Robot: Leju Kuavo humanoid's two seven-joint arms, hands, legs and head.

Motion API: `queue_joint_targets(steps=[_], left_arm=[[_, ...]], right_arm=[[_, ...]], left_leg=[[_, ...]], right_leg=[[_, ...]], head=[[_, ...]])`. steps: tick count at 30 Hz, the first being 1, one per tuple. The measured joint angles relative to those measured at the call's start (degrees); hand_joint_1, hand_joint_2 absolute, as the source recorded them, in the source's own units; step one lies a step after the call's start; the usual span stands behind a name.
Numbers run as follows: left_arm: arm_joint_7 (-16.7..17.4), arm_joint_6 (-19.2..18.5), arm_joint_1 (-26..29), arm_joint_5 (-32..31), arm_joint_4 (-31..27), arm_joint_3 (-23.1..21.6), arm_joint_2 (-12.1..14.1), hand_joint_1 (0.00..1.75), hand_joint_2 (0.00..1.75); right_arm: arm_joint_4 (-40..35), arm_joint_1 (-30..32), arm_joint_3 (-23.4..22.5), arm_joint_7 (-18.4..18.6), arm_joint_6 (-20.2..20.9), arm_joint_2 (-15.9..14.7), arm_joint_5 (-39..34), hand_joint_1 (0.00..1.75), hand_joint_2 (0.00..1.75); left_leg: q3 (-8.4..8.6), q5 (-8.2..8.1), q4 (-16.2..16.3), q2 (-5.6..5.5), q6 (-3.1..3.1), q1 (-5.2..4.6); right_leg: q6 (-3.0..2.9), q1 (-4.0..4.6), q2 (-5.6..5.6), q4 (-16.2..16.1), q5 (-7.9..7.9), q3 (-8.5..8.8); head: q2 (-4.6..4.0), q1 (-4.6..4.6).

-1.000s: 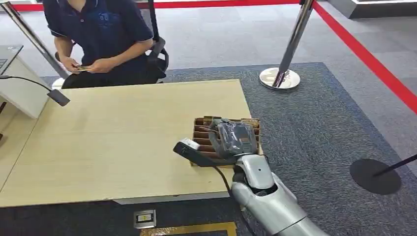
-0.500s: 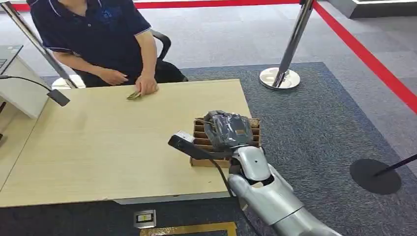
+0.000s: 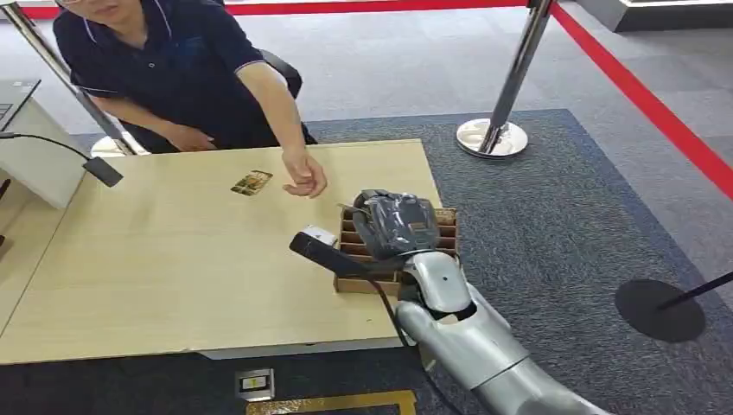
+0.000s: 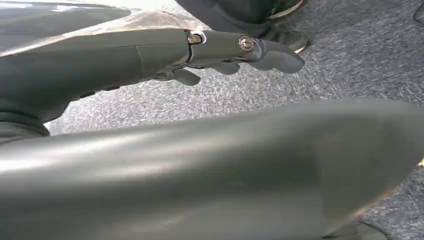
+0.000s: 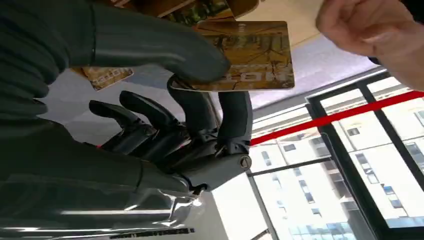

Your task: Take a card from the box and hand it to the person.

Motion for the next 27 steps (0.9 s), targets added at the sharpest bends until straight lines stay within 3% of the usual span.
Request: queue_joint_targets(steps=[10, 13, 14, 16, 20, 27], left_arm=[[0.6, 0.3, 0.0, 1.0, 0.0, 0.0, 0.0, 0.00, 0.00], [0.7, 0.4, 0.0, 1.3, 0.0, 0.0, 0.0, 0.00, 0.00], [0.7, 0.4, 0.0, 1.4, 0.0, 0.0, 0.0, 0.00, 0.00], [0.7, 0.4, 0.0, 1.4, 0.0, 0.0, 0.0, 0.00, 0.00], [0.7, 0.4, 0.0, 1.7, 0.0, 0.0, 0.0, 0.00, 0.00], [0.7, 0.5, 0.0, 1.8, 0.0, 0.0, 0.0, 0.00, 0.00]], right_arm=[[1.2, -0.9, 0.9, -1.8, -1.1, 1.2, -1.2, 1.69, 1.75], [1.6, -1.3, 1.4, -2.1, -1.3, 1.4, -1.2, 1.50, 1.75], [1.7, -1.4, 1.6, -2.2, -1.3, 1.4, -1.2, 1.50, 1.75], [2.0, -1.5, 1.9, -2.3, -1.3, 1.5, -1.2, 1.68, 1.75], [2.5, -1.6, 2.2, -2.3, -1.3, 1.9, -1.1, 1.54, 1.75], [3.9, -1.9, 3.1, -2.4, -1.2, 2.0, -1.2, 1.54, 1.75]], left_leg=[[0.00, 0.00, 0.0, 0.00, 0.00, 0.00], [0.00, 0.00, 0.0, 0.00, 0.00, 0.00], [0.00, 0.00, 0.0, 0.00, 0.00, 0.00], [0.00, 0.00, 0.0, 0.00, 0.00, 0.00], [0.00, 0.00, 0.0, 0.00, 0.00, 0.00], [-0.01, 0.00, 0.0, 0.00, 0.00, 0.00]], right_leg=[[0.00, 0.00, 0.00, 0.0, 0.00, 0.00], [0.00, 0.00, 0.00, 0.0, 0.00, 0.00], [0.00, 0.00, 0.00, 0.0, 0.00, 0.00], [0.00, 0.00, 0.00, 0.0, 0.00, 0.00], [0.00, 0.00, 0.00, 0.0, 0.00, 0.00], [0.00, 0.00, 0.00, 0.0, 0.00, 0.00]], head=[[0.00, 0.00], [0.00, 0.02], [0.00, 0.00], [0.00, 0.00], [0.00, 0.02], [0.00, 0.00]])
